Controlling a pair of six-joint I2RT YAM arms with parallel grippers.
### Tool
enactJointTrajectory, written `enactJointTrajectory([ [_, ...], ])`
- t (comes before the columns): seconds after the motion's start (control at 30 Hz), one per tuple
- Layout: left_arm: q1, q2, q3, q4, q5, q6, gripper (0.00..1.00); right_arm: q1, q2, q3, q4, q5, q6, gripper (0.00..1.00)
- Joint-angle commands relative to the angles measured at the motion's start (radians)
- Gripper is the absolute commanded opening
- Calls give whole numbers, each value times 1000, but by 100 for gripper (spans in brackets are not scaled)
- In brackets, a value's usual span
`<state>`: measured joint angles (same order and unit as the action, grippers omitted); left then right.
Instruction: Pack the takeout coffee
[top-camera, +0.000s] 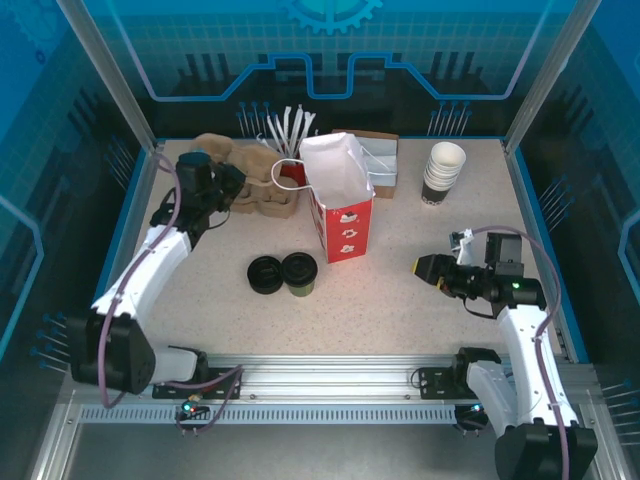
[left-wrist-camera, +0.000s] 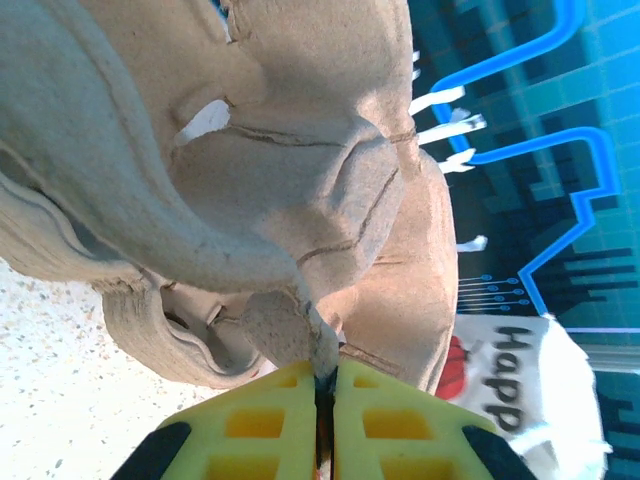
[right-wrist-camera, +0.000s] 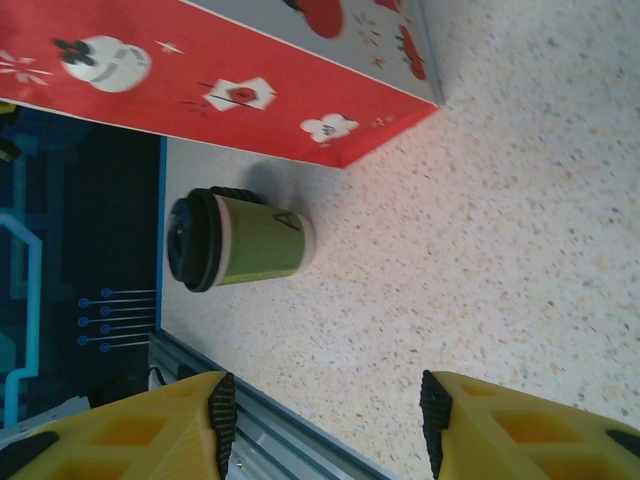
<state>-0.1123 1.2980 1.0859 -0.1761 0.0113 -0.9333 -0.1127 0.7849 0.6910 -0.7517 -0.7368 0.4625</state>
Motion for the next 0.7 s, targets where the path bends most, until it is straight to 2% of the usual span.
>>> enactJointTrajectory([
  [0.0,11,-114,77,-172,-50,137,9,-18,-16,80,-2,-45,9,54],
  [0.13,11,-203,153,-289,-45,229,9,-16,-15,154,30,-87,33,54],
  [0.33,8,-300,235,-392,58,329,9,20,-1,303,97,-128,69,55],
  [0.53,-24,-353,253,-372,302,384,9,142,53,465,144,-128,94,56],
  [0.67,-109,-337,263,-371,430,440,11,274,108,560,166,-120,79,56],
])
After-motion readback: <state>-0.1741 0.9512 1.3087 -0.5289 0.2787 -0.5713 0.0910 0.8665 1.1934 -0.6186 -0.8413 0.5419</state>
